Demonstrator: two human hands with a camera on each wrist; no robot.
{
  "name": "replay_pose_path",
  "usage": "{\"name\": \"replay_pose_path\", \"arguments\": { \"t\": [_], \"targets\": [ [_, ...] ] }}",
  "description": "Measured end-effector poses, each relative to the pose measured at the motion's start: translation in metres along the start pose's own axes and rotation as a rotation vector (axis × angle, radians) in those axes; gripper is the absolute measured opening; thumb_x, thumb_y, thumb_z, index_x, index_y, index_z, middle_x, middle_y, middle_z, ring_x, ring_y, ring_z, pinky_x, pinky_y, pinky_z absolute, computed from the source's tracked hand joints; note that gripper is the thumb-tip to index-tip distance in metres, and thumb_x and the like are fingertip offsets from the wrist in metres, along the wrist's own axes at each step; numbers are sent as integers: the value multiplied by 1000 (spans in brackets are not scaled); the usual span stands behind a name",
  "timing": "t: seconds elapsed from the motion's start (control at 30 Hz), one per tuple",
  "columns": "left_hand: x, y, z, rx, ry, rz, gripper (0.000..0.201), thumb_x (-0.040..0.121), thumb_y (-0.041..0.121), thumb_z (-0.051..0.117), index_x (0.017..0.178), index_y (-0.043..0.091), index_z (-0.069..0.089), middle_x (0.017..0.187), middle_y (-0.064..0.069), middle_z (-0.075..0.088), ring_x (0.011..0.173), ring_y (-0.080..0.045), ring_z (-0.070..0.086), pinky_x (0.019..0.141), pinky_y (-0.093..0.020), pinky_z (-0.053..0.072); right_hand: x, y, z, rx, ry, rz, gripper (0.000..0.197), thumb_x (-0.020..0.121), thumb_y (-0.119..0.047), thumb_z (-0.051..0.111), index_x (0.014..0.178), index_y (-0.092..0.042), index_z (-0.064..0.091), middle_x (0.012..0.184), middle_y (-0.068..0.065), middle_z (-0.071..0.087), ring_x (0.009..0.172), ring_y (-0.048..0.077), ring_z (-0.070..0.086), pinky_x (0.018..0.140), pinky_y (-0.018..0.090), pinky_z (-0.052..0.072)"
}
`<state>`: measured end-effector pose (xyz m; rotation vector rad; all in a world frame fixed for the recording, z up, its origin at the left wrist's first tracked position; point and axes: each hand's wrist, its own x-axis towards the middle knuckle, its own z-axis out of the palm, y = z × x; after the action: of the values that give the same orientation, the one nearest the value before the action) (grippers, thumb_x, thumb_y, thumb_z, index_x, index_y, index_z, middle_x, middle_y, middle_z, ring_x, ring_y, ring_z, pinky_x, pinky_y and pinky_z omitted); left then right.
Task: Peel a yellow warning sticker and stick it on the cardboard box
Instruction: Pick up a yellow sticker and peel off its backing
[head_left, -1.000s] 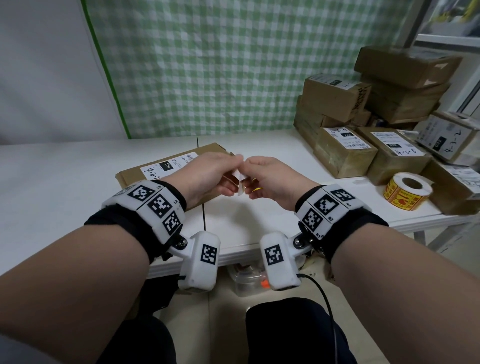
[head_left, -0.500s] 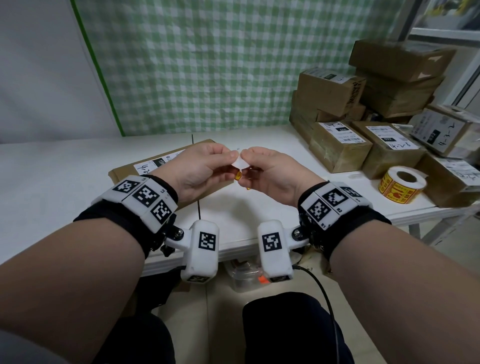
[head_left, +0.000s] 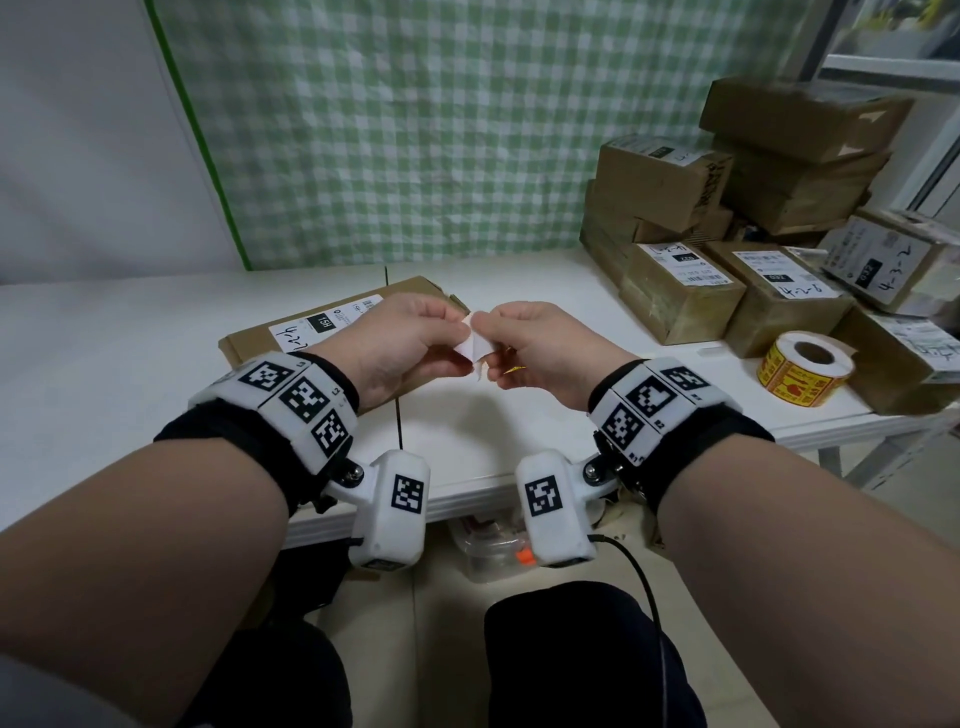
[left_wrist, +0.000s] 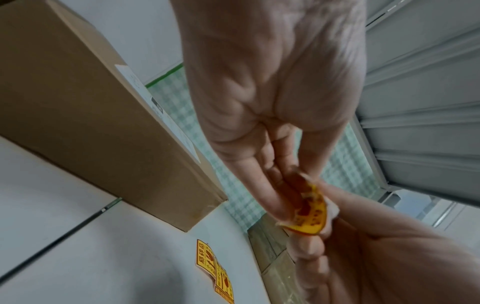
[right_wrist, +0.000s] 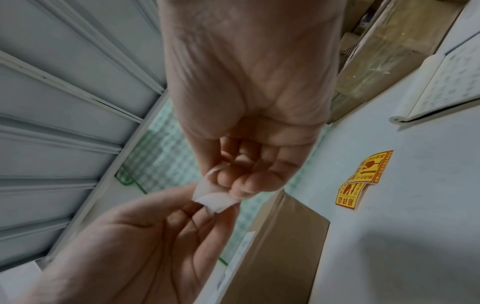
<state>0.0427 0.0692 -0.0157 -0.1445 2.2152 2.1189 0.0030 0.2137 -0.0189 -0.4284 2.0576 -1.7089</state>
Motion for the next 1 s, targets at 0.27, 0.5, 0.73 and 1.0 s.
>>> {"name": "replay_pose_path", "arguments": {
  "t": [0.27, 0.5, 0.73, 1.0],
  "targets": [
    [1, 0, -4, -95, -30, -78, 23, 89, 22, 53, 90, 1, 60, 86, -18, 52, 87, -36, 57, 71, -29, 59, -1, -1, 3, -30, -33, -47, 28, 94, -18, 52, 67, -17, 51, 62, 3, 52, 51, 13, 51, 49, 18, 42],
    [1, -2, 0, -216, -69, -26, 18, 94, 5, 42, 89, -5, 57, 93, -24, 54, 89, -34, 51, 92, -39, 42, 0, -1, 9, 145, -9, -93, 30, 95, -12, 50, 64, -11, 50, 52, 1, 54, 49, 12, 53, 44, 14, 46],
    [7, -3, -4, -339, -18, 41, 19, 95, 1, 37, 83, -1, 52, 83, -14, 57, 55, -11, 65, 52, -17, 52, 8, 1, 12, 321, 2, -104, 25, 97, -9, 45, 72, -6, 51, 70, 9, 54, 43, 5, 58, 48, 13, 51],
    [16, -7, 1, -507, 13, 68, 12, 94, -2, 37, 96, -1, 49, 102, -22, 55, 91, -26, 60, 76, -26, 56, 9, 10, 9, 440, 69, -89, 26, 96, -10, 47, 71, -6, 51, 70, 11, 55, 44, 9, 62, 47, 15, 52]
  ]
}}
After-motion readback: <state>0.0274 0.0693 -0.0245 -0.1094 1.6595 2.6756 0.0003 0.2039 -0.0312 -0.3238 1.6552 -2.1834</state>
